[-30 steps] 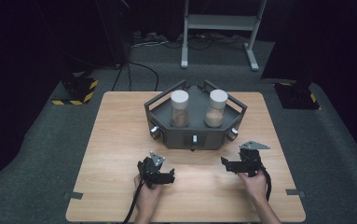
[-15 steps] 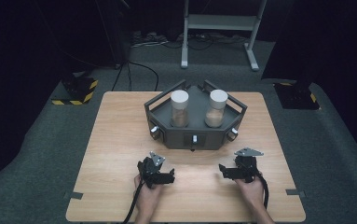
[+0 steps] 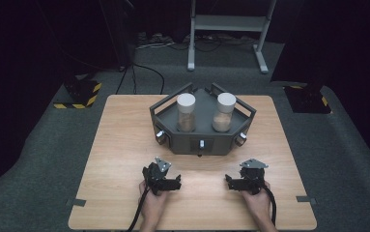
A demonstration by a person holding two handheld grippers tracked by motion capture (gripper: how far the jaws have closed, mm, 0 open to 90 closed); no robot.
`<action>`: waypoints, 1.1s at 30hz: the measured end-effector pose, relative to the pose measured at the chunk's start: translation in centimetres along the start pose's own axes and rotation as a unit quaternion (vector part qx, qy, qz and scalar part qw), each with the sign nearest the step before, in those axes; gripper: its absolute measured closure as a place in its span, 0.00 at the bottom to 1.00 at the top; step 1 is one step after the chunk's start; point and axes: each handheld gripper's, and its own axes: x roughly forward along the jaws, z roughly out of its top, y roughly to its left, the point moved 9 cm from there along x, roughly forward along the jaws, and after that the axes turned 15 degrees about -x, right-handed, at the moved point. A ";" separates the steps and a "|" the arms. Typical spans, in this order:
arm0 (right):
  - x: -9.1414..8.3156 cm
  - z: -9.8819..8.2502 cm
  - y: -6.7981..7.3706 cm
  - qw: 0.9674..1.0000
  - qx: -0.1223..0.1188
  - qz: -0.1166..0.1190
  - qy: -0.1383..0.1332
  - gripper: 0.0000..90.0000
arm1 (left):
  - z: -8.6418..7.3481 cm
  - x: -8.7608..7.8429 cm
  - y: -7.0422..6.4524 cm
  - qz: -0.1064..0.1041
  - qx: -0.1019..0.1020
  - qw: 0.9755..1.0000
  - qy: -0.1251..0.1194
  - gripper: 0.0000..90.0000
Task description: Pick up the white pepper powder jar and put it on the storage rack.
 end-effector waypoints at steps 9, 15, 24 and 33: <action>-0.1 -0.1 0.1 1.000 0.000 0.000 -0.001 0.05 | 0.0 0.0 0.0 0.000 -0.001 1.000 0.000 0.05; -0.1 -0.1 0.2 1.000 0.000 0.000 -0.001 0.06 | 0.0 0.0 0.0 0.000 0.000 1.000 0.000 0.05; -0.1 -0.1 0.2 1.000 -0.001 -0.001 -0.001 0.06 | 0.0 -0.1 0.0 -0.001 0.002 1.000 0.004 0.05; -0.1 -0.1 0.2 1.000 0.000 -0.001 -0.001 0.06 | 0.0 -0.1 0.0 -0.001 0.002 1.000 0.004 0.05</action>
